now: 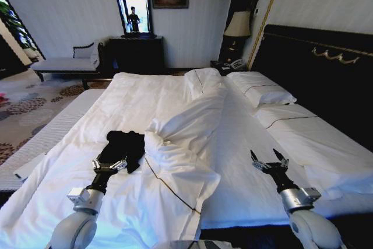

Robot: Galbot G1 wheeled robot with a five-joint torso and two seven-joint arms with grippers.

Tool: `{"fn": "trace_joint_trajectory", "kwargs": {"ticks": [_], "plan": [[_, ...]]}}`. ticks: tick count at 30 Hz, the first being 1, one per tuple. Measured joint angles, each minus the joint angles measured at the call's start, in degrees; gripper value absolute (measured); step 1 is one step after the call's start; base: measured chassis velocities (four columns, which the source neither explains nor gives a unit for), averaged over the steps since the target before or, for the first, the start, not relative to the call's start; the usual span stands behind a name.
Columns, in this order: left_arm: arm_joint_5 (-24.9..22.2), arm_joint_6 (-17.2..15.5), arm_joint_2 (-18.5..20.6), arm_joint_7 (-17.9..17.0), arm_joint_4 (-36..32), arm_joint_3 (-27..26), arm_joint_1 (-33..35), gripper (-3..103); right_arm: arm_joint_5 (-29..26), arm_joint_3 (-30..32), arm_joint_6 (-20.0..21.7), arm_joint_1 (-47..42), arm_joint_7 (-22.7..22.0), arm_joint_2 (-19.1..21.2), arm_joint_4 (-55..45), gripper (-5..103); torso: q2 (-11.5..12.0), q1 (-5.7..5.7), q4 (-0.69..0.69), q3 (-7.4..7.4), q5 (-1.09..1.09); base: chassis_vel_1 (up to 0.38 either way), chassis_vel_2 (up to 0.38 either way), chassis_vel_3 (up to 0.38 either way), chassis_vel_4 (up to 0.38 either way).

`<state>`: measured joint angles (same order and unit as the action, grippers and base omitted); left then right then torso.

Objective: Fold the clothes on the bed.

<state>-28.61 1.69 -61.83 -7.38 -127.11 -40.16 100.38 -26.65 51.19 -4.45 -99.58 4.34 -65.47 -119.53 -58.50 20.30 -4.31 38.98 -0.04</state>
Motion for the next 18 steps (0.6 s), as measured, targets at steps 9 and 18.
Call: {"fn": "trace_joint_trajectory", "kwargs": {"ticks": [9, 18], "plan": [[0.14, -0.02, -0.21, -0.02, 0.08, 0.22, -0.12, 100, -0.11, -0.06, 0.33, -0.17, -0.05, -0.09, -0.26, 100, 0.00, 0.01, -0.02, 0.00, 0.07, 0.103, 0.106, -0.096, -0.107], [0.07, 0.12, -0.45, -0.05, 0.28, -0.08, 0.24, 100, -0.14, -0.11, 1.67, -0.36, -0.60, 0.40, -0.89, 100, -0.01, 0.00, -0.01, -0.01, 0.04, 0.064, 0.067, -0.063, -0.066]]}}
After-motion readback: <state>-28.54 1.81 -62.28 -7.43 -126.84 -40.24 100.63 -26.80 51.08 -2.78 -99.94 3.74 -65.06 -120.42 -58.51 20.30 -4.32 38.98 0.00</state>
